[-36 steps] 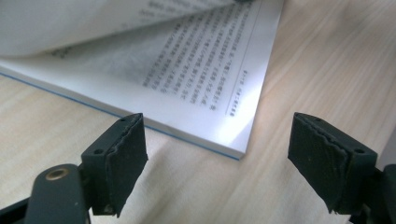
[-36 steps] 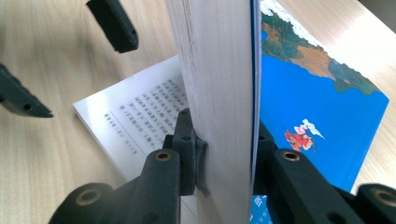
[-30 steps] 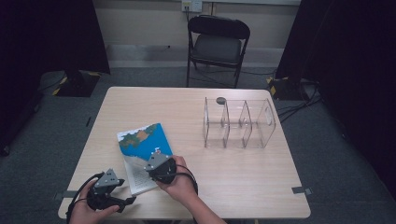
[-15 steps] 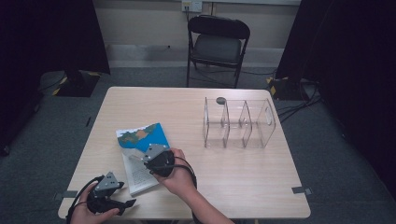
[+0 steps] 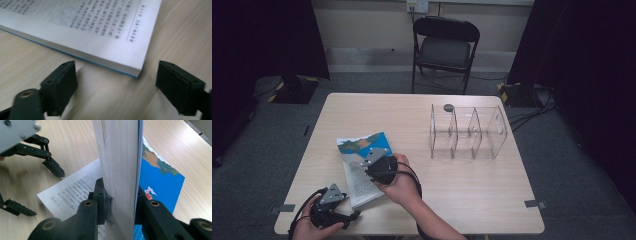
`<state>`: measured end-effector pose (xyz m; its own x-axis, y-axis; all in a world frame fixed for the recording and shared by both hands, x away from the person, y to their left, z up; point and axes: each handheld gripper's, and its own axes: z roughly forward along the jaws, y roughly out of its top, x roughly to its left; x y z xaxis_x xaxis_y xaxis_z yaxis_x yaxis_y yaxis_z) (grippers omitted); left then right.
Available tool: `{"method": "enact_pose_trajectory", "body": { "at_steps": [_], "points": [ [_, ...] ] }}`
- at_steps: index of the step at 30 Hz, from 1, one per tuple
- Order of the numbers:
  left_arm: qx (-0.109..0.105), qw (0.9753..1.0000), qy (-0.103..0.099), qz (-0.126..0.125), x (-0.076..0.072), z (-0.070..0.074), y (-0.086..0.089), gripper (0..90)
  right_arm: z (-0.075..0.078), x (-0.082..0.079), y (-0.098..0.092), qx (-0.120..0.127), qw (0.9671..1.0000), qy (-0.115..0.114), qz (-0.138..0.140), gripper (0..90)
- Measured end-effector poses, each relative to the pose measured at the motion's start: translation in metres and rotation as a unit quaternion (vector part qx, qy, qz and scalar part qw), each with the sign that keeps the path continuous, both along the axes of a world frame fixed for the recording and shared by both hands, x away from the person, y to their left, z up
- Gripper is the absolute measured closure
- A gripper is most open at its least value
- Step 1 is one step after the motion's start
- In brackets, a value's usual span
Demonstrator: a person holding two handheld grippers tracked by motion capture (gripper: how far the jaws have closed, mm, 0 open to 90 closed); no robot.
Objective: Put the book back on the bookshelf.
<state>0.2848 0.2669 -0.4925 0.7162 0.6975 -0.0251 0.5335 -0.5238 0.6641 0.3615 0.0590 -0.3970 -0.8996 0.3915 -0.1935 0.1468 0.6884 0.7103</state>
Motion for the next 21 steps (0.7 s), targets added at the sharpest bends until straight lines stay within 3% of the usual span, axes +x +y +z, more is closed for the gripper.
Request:
{"method": "enact_pose_trajectory", "body": {
  "at_steps": [15,21],
  "points": [
    [0.001,0.9998,-0.011,0.018,0.003,-0.001,-0.007,14.7,0.016,0.003,0.000,-0.006,0.9997,0.010,-0.020,73.3],
    [-0.005,0.9991,-0.013,0.041,0.003,-0.002,-0.010,16.4,0.024,0.003,0.002,-0.006,0.9994,0.015,-0.030,73.4]
  ]
}}
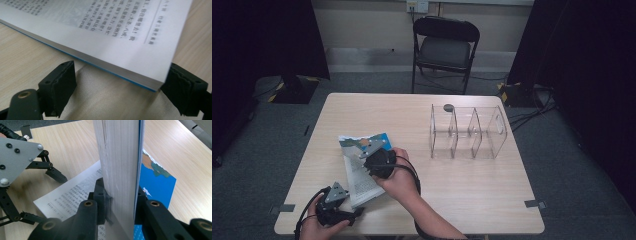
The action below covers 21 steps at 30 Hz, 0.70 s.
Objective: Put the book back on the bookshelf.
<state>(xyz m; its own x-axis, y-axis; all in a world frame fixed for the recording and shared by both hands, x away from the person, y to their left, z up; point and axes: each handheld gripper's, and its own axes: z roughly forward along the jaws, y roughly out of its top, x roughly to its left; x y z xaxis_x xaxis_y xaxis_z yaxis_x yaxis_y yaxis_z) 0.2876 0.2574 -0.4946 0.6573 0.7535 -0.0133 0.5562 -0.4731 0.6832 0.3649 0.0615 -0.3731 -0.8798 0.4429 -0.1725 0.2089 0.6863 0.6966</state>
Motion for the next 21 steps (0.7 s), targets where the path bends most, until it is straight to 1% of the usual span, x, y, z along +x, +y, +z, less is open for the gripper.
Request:
{"method": "enact_pose_trajectory", "body": {
  "at_steps": [1,2,3,5,7,8,9,11,12,13,14,16,17,18,19,20,21],
  "points": [
    [-0.002,1.0000,-0.001,0.007,0.000,0.000,0.000,16.4,0.001,0.000,0.000,-0.001,1.0000,-0.001,-0.001,73.3],
    [-0.002,0.9999,-0.003,0.009,0.001,0.000,0.001,18.3,0.001,0.000,-0.001,-0.002,1.0000,-0.002,-0.002,73.4],
    [-0.005,0.9999,-0.004,0.011,0.001,0.000,0.002,20.1,0.001,-0.001,-0.002,-0.002,1.0000,-0.001,-0.001,73.3],
    [-0.006,0.9999,-0.003,0.011,0.002,0.000,0.002,20.7,0.000,-0.002,-0.003,-0.002,1.0000,0.000,-0.002,73.4],
    [-0.001,0.9999,0.000,0.014,0.002,0.001,0.001,20.8,-0.002,-0.003,-0.005,0.000,1.0000,0.000,-0.006,73.4],
    [0.000,0.9999,0.002,0.015,0.002,0.002,0.001,21.4,-0.003,-0.003,-0.005,-0.001,1.0000,0.000,-0.003,73.3],
    [0.000,0.9999,0.002,0.013,0.002,0.003,0.001,25.1,-0.005,-0.004,-0.005,-0.003,1.0000,-0.002,-0.004,73.4],
    [-0.004,0.9998,0.006,0.018,0.002,0.003,0.002,27.6,-0.007,-0.005,-0.005,-0.004,1.0000,-0.001,-0.004,73.4],
    [-0.004,0.9998,0.006,0.018,0.002,0.003,0.002,27.7,-0.007,-0.005,-0.005,-0.004,1.0000,-0.001,-0.004,73.4],
    [0.002,0.9999,0.005,0.015,0.003,0.004,0.004,27.7,-0.008,-0.005,-0.005,-0.003,1.0000,-0.001,-0.005,73.4],
    [-0.001,0.9998,0.005,0.018,0.003,0.004,0.005,27.6,-0.009,-0.005,-0.006,-0.002,1.0000,0.000,-0.003,73.4],
    [-0.003,0.9998,0.001,0.020,0.003,0.005,0.005,28.3,-0.009,-0.005,-0.007,-0.001,1.0000,0.003,-0.005,73.4],
    [-0.006,0.9998,-0.005,0.020,0.003,0.009,0.006,29.2,-0.009,-0.005,-0.008,0.000,1.0000,0.003,-0.007,73.4],
    [-0.006,0.9998,-0.005,0.020,0.003,0.009,0.006,30.0,-0.009,-0.005,-0.008,0.000,1.0000,0.003,-0.007,73.4],
    [-0.012,0.9996,-0.010,0.022,0.002,0.010,0.006,31.1,-0.009,-0.004,-0.010,0.001,1.0000,0.004,-0.007,73.4],
    [-0.014,0.9995,-0.015,0.023,0.002,0.011,0.007,31.1,-0.009,-0.004,-0.010,0.001,1.0000,0.004,-0.007,73.4],
    [-0.014,0.9994,-0.019,0.024,0.002,0.012,0.008,33.4,-0.009,-0.005,-0.010,-0.002,0.9999,0.005,-0.008,73.4]
  ]
}}
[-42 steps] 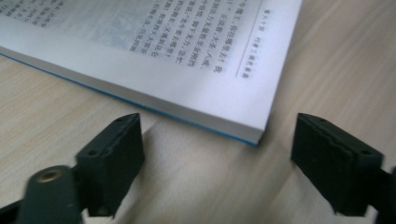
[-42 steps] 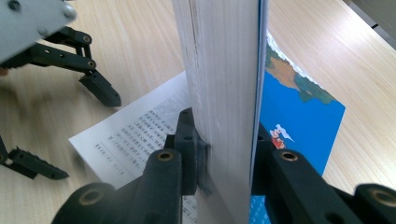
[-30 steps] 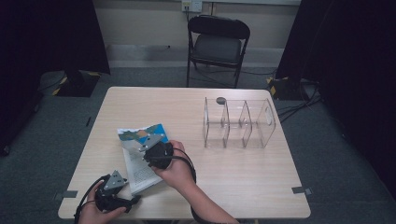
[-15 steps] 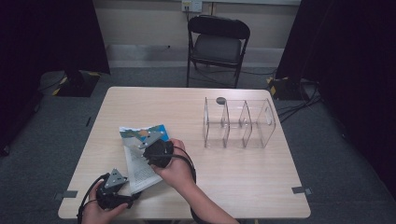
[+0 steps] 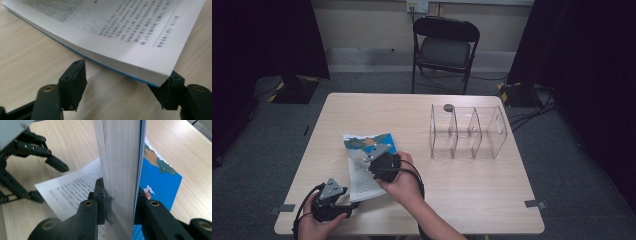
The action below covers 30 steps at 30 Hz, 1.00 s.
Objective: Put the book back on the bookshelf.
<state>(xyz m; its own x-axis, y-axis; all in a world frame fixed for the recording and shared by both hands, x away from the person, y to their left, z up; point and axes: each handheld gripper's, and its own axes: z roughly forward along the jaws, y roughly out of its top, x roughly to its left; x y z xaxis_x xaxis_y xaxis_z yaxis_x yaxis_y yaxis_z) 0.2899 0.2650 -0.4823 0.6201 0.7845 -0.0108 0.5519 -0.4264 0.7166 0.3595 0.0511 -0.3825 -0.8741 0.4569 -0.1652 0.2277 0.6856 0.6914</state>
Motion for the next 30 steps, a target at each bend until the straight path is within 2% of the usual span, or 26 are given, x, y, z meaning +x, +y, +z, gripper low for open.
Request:
{"method": "enact_pose_trajectory", "body": {
  "at_steps": [2,5,7,8,9,10,17,18,20,25,26,29,30],
  "points": [
    [-0.001,1.0000,-0.003,0.006,0.001,0.001,0.002,33.7,0.000,0.000,0.000,-0.002,1.0000,-0.001,0.003,73.4],
    [-0.004,0.9999,0.006,0.008,0.004,-0.002,0.006,32.2,-0.004,-0.003,0.000,-0.008,1.0000,-0.004,0.003,73.3],
    [-0.018,0.9998,0.006,0.004,0.006,-0.004,0.006,32.0,-0.007,-0.005,0.000,-0.007,1.0000,-0.005,0.003,73.3],
    [-0.031,0.9995,0.004,-0.003,0.008,-0.004,0.007,32.1,-0.010,-0.006,0.000,-0.007,1.0000,-0.005,0.005,73.2],
    [-0.031,0.9995,0.004,-0.003,0.008,-0.004,0.007,32.3,-0.010,-0.006,0.000,-0.007,1.0000,-0.005,0.005,73.2],
    [-0.042,0.9991,0.002,-0.001,0.009,-0.005,0.007,32.3,-0.011,-0.007,-0.001,-0.009,0.9999,-0.006,0.007,73.2],
    [-0.040,0.9991,0.003,-0.009,0.013,-0.007,0.005,31.4,-0.023,-0.012,0.000,-0.016,0.9998,-0.008,0.012,72.8],
    [-0.059,0.9982,0.007,-0.004,0.018,-0.009,0.003,31.1,-0.028,-0.014,0.000,-0.016,0.9997,-0.006,0.015,72.5],
    [-0.062,0.9980,0.007,0.001,0.019,-0.010,0.002,28.7,-0.030,-0.015,0.000,-0.019,0.9997,-0.005,0.014,72.4],
    [-0.047,0.9988,0.009,-0.005,0.023,-0.011,0.002,26.5,-0.050,-0.019,-0.002,-0.016,0.9997,0.001,0.019,71.3],
    [-0.037,0.9992,0.012,-0.008,0.024,-0.011,0.002,25.8,-0.053,-0.019,-0.001,-0.019,0.9995,0.003,0.023,71.2],
    [-0.037,0.9993,0.008,-0.009,0.025,-0.011,0.001,25.5,-0.056,-0.019,-0.001,-0.016,0.9997,0.004,0.020,70.7],
    [-0.028,0.9995,0.006,-0.014,0.026,-0.010,0.001,25.4,-0.056,-0.019,-0.002,-0.012,0.9997,0.005,0.021,70.4]
  ]
}}
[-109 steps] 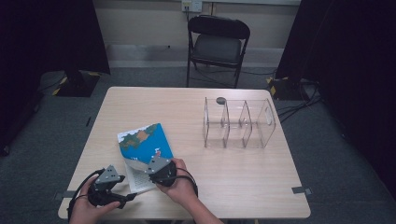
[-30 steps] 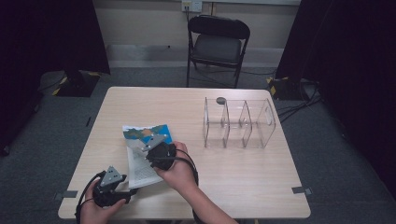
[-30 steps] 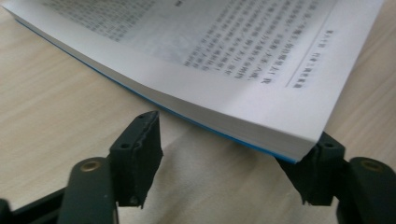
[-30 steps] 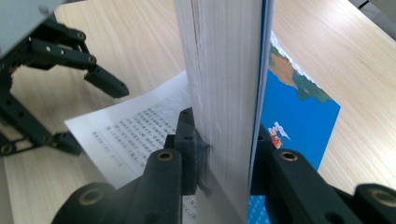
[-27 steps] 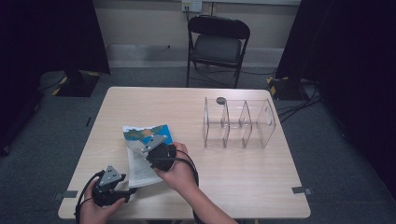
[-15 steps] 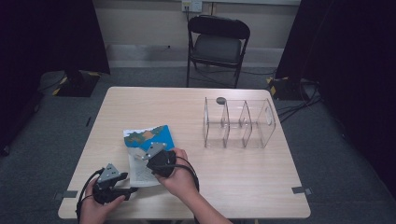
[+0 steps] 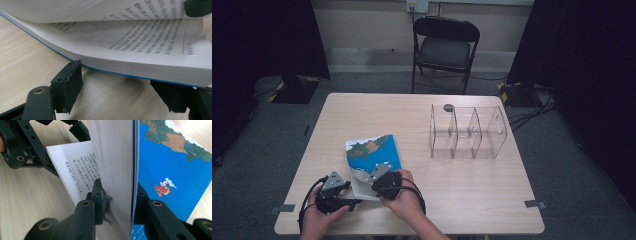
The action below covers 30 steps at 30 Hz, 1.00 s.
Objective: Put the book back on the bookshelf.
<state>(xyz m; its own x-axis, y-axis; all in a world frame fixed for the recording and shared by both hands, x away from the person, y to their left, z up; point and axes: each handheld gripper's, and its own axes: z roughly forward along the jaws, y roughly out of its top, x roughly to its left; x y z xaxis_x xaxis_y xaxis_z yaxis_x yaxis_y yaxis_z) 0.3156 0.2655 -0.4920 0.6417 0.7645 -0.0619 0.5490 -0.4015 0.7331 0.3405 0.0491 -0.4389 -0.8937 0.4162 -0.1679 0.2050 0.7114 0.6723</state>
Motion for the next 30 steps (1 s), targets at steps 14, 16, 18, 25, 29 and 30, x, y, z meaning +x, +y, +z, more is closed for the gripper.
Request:
{"method": "enact_pose_trajectory", "body": {
  "at_steps": [14,16,18,25,29,30],
  "points": [
    [-0.002,1.0000,-0.002,-0.006,0.001,0.002,0.001,25.2,-0.011,-0.001,0.001,0.013,0.9996,0.021,0.015,58.8],
    [0.007,0.9999,-0.003,-0.011,0.002,0.001,0.001,25.2,-0.013,-0.002,0.000,0.023,0.9993,0.027,0.015,56.0],
    [0.012,0.9999,-0.002,-0.011,0.001,0.001,0.000,25.2,-0.015,-0.003,-0.001,0.025,0.9992,0.026,0.019,54.1],
    [0.020,0.9997,0.000,-0.014,0.001,0.001,-0.001,25.1,-0.016,-0.001,-0.008,0.036,0.9979,0.040,0.037,45.7],
    [0.011,0.9998,0.005,-0.015,0.002,-0.001,0.001,25.3,-0.022,-0.002,-0.012,0.034,0.9972,0.041,0.053,37.5],
    [0.011,0.9998,0.005,-0.015,0.002,-0.001,0.001,25.4,-0.023,-0.003,-0.016,0.036,0.9974,0.037,0.050,37.2]
  ]
}}
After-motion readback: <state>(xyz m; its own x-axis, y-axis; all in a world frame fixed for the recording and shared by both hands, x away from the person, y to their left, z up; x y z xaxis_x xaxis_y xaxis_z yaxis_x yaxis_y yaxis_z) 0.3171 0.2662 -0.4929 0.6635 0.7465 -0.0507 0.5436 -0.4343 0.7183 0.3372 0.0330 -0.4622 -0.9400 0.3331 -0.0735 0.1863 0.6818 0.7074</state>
